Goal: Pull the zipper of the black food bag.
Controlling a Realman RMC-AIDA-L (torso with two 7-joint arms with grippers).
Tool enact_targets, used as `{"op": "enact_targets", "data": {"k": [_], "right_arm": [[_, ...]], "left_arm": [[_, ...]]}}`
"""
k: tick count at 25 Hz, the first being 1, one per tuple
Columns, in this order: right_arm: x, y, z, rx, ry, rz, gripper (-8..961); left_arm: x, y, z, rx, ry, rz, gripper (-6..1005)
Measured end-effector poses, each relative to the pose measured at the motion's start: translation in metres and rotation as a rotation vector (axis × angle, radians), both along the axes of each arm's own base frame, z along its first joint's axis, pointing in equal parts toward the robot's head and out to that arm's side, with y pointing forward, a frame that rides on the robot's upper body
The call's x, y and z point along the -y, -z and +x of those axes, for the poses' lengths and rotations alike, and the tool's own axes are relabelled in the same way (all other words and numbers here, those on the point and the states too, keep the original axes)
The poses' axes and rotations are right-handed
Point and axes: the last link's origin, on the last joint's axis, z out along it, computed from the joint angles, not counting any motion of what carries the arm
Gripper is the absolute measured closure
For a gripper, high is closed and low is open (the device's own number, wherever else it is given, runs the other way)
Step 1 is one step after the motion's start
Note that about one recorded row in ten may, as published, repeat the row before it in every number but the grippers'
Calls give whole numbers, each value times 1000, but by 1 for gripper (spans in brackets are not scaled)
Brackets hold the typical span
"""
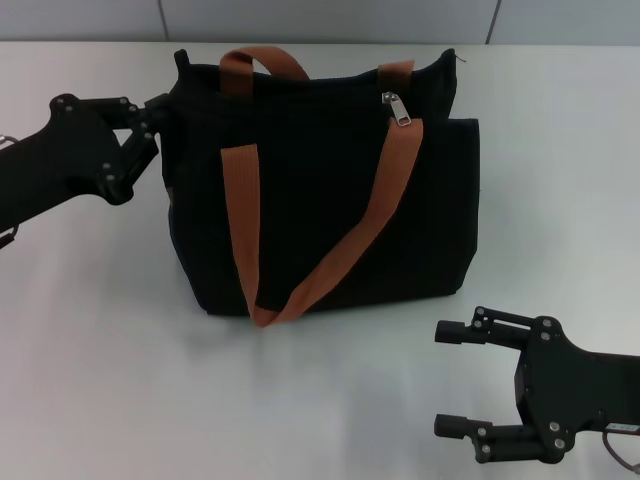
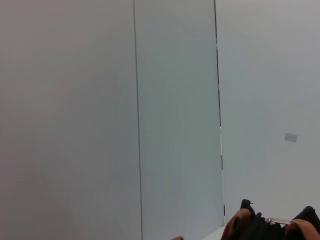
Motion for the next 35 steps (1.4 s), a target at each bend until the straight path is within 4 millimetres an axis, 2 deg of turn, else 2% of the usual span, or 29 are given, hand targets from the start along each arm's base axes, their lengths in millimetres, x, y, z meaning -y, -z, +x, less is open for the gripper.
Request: {"op": "enact_targets", "data": {"k": [13, 16, 20, 23, 24, 28, 32, 35], "right_arm": [[0, 0, 0, -1, 14, -10, 152], [0, 0, 1, 1, 16, -9, 152], [-1, 0, 1, 2, 19, -5, 152], [-4, 0, 1, 9, 22, 1, 152], [-7, 1, 0, 18, 28, 1, 152], [-12, 4, -1, 30, 37, -9, 152], [-16, 6, -5, 32, 32, -15, 152], [-19, 6, -7, 36, 28, -13, 152]], "left_arm": [[1, -3, -9, 2, -65, -10, 800], [1, -3, -10, 5, -69, -14, 603], [-1, -11, -12, 15, -95, -36, 516], [-3, -29, -14, 47, -131, -98, 451], [-2, -42, -10, 91, -133, -161, 429], [4, -52, 0, 141, -86, -237, 325], [14, -48, 14, 153, 11, -326, 167], [25, -29, 19, 105, 100, -377, 168]]}}
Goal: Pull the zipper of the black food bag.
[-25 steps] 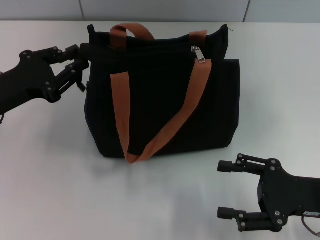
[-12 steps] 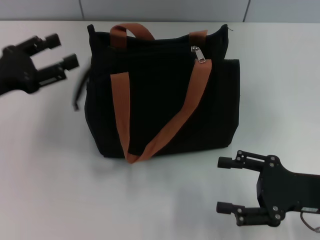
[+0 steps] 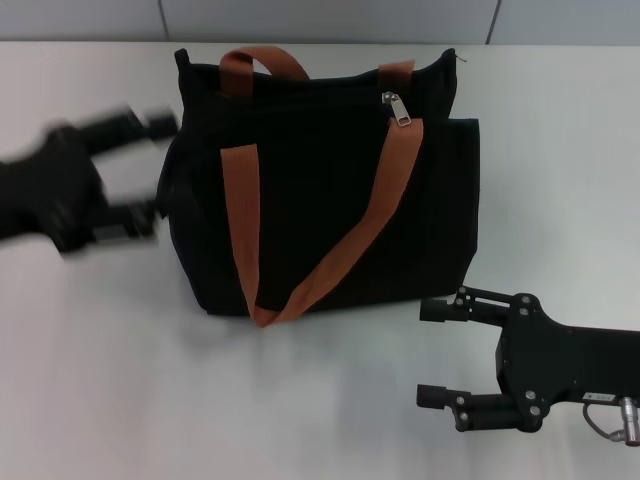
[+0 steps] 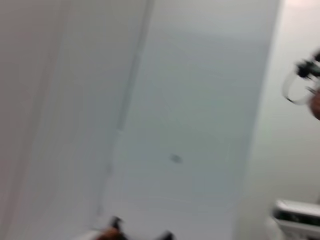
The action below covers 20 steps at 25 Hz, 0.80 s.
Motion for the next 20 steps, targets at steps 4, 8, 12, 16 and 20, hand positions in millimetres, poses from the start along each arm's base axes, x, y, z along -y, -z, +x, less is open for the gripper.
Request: {"op": "enact_targets", "data": {"k": [4, 8, 12, 16, 20], "right_arm": [[-3, 1, -2, 0, -4, -3, 152], [-3, 4, -3, 0, 0, -8, 152], [-2, 9, 1, 36, 10, -25, 152], [1, 13, 2, 41, 14, -46, 152], [3, 14, 2, 47, 12, -51, 152]], "left_arm": [[18, 28, 1, -39, 87, -45, 169], [33, 51, -1, -71, 118, -107, 170], [43, 72, -9, -120, 99, -133, 171], [47, 90, -25, -184, 25, -143, 172], [50, 93, -27, -194, 50, -137, 177]]}}
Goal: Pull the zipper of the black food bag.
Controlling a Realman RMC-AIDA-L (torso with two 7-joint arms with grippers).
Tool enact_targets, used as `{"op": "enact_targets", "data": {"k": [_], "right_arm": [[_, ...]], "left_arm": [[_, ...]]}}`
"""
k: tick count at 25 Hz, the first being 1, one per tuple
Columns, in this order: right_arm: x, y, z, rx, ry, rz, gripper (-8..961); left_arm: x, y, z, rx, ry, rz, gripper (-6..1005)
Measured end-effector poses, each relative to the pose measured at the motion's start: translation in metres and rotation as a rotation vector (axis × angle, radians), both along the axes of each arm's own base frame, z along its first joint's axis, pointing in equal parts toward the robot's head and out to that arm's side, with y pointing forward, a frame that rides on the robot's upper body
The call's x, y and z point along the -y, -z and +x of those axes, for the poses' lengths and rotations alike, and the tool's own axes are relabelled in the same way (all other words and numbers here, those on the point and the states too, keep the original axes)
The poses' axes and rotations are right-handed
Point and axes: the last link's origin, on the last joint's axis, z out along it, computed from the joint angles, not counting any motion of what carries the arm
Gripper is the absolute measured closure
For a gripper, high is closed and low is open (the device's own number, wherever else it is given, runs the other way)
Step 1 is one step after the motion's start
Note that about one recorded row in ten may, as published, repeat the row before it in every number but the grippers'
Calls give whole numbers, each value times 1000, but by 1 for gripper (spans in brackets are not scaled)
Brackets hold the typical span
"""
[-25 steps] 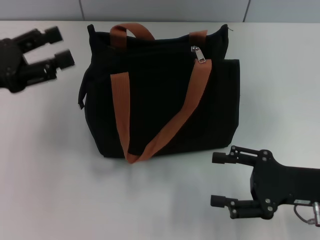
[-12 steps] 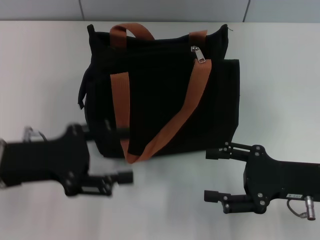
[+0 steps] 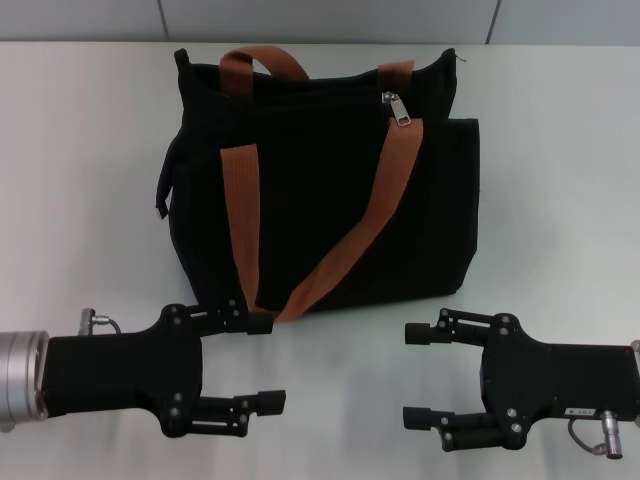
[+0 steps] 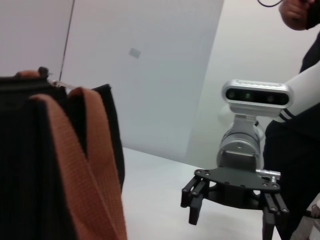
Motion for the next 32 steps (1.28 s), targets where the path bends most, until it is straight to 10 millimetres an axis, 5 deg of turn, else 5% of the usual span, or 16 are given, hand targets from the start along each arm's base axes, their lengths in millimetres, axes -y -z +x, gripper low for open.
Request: {"op": "enact_targets", "data": {"k": [32], "right_arm": [[-1, 1, 0, 5, 3, -3, 152]], "left_arm": [[5, 4, -2, -15, 21, -8, 204]]}}
